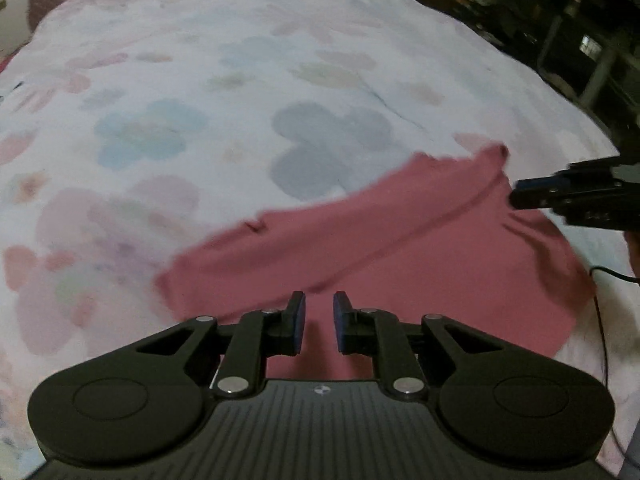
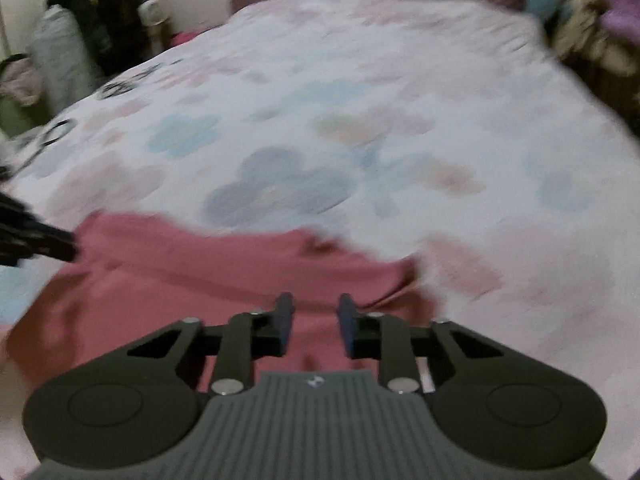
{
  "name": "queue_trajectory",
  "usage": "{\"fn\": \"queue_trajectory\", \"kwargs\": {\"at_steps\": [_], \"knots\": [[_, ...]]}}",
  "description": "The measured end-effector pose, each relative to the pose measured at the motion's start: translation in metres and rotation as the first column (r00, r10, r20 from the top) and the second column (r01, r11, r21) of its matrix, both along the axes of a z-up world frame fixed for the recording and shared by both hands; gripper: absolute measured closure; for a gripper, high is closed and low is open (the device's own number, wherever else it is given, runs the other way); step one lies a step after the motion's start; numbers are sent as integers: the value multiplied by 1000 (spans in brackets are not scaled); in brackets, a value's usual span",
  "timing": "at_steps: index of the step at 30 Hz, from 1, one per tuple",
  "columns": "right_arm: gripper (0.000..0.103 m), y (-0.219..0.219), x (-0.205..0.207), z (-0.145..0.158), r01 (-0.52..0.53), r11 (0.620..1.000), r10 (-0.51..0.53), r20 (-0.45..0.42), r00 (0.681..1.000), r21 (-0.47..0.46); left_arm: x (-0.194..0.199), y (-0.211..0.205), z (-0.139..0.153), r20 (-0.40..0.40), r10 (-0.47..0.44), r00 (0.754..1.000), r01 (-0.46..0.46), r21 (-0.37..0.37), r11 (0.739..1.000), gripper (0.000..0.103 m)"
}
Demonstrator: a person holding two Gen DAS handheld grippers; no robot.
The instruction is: Fold small clothes
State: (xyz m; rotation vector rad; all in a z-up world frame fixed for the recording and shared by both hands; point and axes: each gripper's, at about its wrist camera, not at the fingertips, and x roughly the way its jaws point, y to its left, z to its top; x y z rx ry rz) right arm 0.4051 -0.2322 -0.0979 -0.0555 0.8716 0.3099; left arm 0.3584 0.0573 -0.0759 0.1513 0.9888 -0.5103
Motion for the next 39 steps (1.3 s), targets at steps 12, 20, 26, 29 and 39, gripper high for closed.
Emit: {"fn": "queue_trajectory", "kwargs": {"at_steps": [12, 20, 26, 29, 39], "knots": [[89, 34, 42, -31, 11, 1000, -11, -21, 1000, 19, 46, -8, -33, 14, 147, 989, -146, -18, 989, 86], [89, 29, 77, -20, 53, 998, -53, 23, 998, 18, 76, 0, -15, 88, 223, 971, -222, -28, 975, 86], [84, 22, 57, 2, 46, 998, -48, 47, 998, 40, 49, -1, 10, 78, 145, 986, -137, -97, 986, 86], [87, 25, 33, -1, 15, 999, -16, 20, 1000, 45, 26, -11, 3, 51, 84, 995, -80, -71, 994, 86], [85, 29, 23, -38, 25, 1000, -24, -28, 999, 18, 36, -9, -35, 19, 158, 987, -157, -44, 987, 80]]}}
